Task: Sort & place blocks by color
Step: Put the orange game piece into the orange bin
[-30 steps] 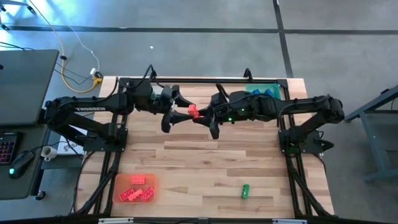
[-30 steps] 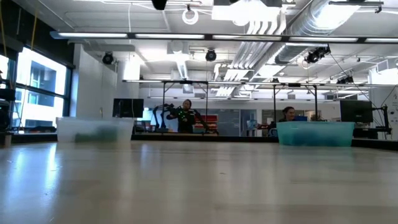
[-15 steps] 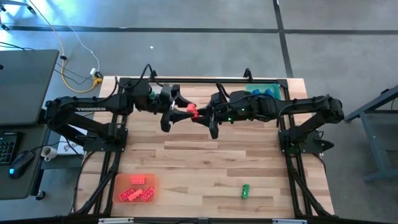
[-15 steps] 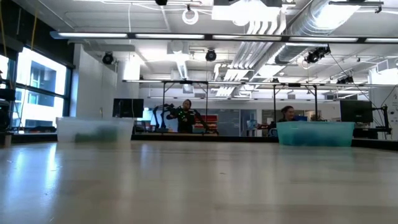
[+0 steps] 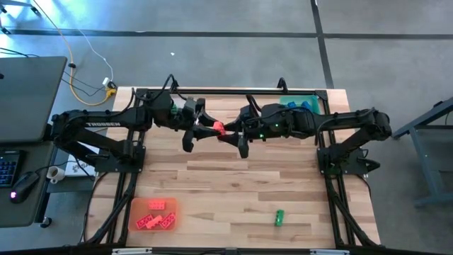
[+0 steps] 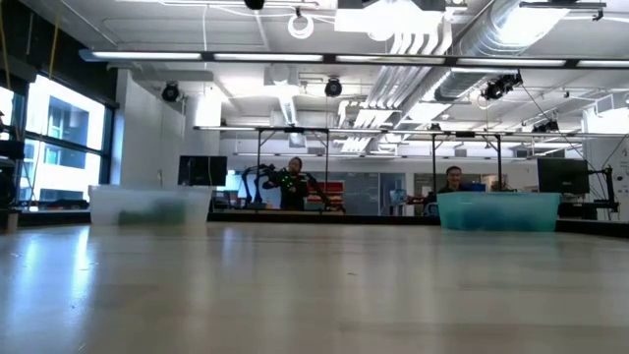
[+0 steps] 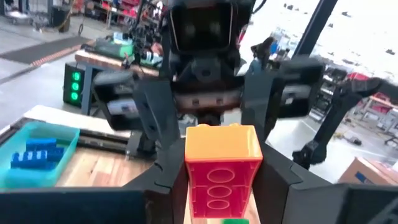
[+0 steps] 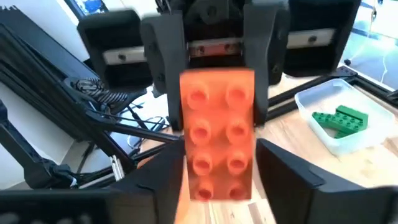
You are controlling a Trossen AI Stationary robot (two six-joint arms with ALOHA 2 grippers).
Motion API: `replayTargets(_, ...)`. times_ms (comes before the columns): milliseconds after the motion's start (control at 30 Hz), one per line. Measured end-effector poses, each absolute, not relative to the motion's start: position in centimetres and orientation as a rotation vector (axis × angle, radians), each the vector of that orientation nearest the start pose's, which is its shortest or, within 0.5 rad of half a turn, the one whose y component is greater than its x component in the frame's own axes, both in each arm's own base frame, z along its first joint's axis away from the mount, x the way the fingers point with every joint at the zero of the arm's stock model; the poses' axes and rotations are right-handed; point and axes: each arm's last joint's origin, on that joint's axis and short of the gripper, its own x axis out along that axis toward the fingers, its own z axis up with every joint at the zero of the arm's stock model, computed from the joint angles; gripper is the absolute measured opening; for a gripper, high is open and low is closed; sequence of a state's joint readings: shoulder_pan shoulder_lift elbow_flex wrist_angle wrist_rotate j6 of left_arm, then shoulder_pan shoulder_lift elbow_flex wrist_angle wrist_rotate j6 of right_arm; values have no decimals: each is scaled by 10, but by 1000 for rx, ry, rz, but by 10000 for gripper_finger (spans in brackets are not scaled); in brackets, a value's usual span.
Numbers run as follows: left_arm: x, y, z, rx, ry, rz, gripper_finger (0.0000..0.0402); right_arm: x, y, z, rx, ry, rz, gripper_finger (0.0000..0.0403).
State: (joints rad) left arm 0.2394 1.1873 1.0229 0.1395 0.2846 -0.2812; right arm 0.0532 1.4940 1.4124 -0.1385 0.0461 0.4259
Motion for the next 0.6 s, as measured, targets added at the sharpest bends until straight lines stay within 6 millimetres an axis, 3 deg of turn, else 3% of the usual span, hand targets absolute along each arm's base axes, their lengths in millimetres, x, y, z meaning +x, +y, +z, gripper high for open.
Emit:
replayTargets(167, 263, 53, 358, -307, 105, -42, 108, 342, 17, 383, 437, 245, -50, 237)
replayTargets(600, 256, 20, 320, -348, 509, 27, 108, 337, 16, 369, 447, 393, -89, 244)
